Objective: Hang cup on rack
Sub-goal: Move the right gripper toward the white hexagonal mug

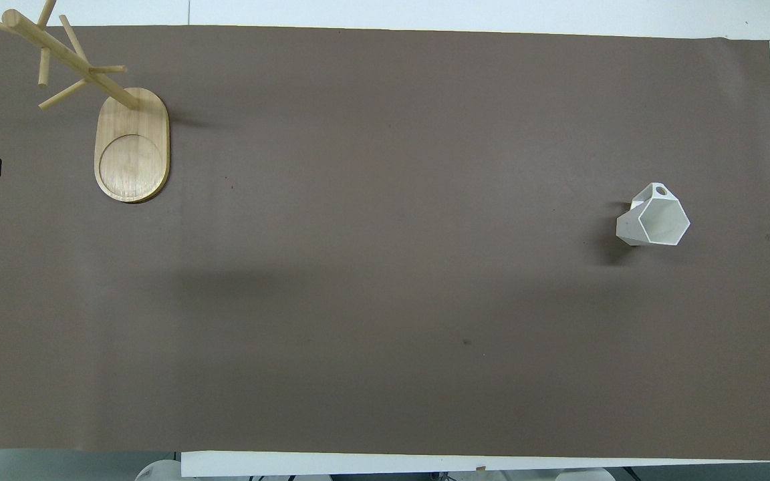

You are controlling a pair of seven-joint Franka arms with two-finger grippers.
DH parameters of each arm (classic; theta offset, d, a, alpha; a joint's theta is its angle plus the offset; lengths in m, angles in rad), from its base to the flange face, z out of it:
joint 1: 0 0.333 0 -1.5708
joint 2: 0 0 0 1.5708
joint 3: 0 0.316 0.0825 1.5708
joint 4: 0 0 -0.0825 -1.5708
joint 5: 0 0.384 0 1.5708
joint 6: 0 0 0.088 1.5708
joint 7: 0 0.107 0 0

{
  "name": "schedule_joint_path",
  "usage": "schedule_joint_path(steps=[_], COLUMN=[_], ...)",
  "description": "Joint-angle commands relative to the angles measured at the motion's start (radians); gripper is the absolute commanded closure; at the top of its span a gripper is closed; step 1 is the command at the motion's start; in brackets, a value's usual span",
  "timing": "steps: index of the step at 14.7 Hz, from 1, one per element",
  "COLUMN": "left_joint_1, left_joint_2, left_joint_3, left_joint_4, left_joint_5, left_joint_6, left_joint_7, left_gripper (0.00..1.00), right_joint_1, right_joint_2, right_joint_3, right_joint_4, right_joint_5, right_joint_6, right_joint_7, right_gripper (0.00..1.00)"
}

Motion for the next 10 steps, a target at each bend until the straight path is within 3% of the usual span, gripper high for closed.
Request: schedule_joint_path(steps=[1,5,10], left_joint_1=[0.002,0.002,0.002], left_joint_2=[-0.007,-0.007,-0.007], left_joint_3=[0.002,0.002,0.002], left_joint_4=[-0.005,-0.005,-0.005], left_joint_5=[0.001,0.001,0.001], left_joint_6=[-0.01,-0.01,-0.01], left_joint_7=[0.003,0.003,0.003], left_gripper=[0.0,0.0,0.0], right_joint_1=[-0.156,-0.314,-0.413], right_joint_2=[0.127,0.33,0.56], right_joint_3=[0.004,0.012,0.015], right_joint_4=[0.032,0.096,0.098], right_joint_5=[0.155,0.38,0.666], right_joint_6=[0.024,0.003,-0.105], right_joint_7=[-0.403,-0.796,-1.119], right_gripper=[0.0,0.0,0.0])
